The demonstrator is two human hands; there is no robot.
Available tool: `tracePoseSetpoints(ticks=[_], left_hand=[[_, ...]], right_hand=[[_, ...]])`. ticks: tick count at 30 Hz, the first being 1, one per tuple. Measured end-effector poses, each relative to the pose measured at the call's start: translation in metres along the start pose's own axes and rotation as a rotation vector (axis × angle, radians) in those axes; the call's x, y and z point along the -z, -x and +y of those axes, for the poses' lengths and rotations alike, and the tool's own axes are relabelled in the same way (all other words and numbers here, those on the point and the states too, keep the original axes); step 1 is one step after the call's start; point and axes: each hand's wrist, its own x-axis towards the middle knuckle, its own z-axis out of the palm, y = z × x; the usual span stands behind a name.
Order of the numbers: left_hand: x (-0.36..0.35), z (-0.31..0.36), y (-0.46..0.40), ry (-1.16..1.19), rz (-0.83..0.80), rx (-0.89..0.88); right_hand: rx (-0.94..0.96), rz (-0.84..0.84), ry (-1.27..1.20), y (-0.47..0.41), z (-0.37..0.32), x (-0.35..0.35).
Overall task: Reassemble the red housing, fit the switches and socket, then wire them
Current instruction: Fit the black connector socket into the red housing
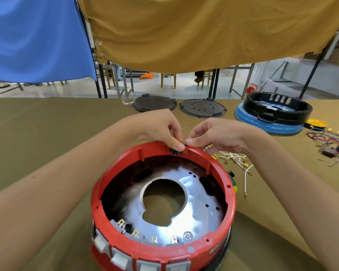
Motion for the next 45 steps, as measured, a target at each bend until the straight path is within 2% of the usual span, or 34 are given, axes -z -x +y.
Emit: tracePoseSetpoints(ticks=[5,12,19,21,26,28,33,36,39,45], left_hand=[[0.009,0.016,-0.023,-0.07,-0.177,0.193],[0.005,0.024,-0.033,-0.193,-0.219,0.187],[0.003,-0.02,0.003,0.12,-0.073,-0.021],[0.001,-0.029,0.003,0.194,-0.05,-0.036],[-0.001,-0.029,-0.005,0.186,-0.09,0.016],[-0.006,-0.03,-0.002,0.171,-0.026,0.028],[-0.017,-0.042,0.038,0.18,0.268,0.131],[-0.01,-0.053,0.075,0.281,0.273,0.186],[-0.015,-0.059,0.097,0.279,0.23,0.22],[-0.039,-0.065,0.089,0.34,0.425,0.177]], right_hand=[[-0.01,-0.04,-0.032,-0.003,0.002,0.004],[-0.011,0.055,0.031,-0.006,0.0,-0.001],[0.022,-0.002,0.057,-0.002,-0.001,0.0],[0.026,0.0,0.071,-0.003,0.0,0.0],[0.021,0.026,0.09,-0.009,0.001,-0.001],[0.029,0.043,0.105,-0.008,0.001,-0.001],[0.096,0.09,0.22,0.002,-0.005,-0.005],[0.18,0.144,0.239,0.003,-0.013,-0.015],[0.176,0.204,0.367,-0.002,-0.014,-0.03],[0.104,0.304,0.386,-0.011,-0.015,-0.045]])
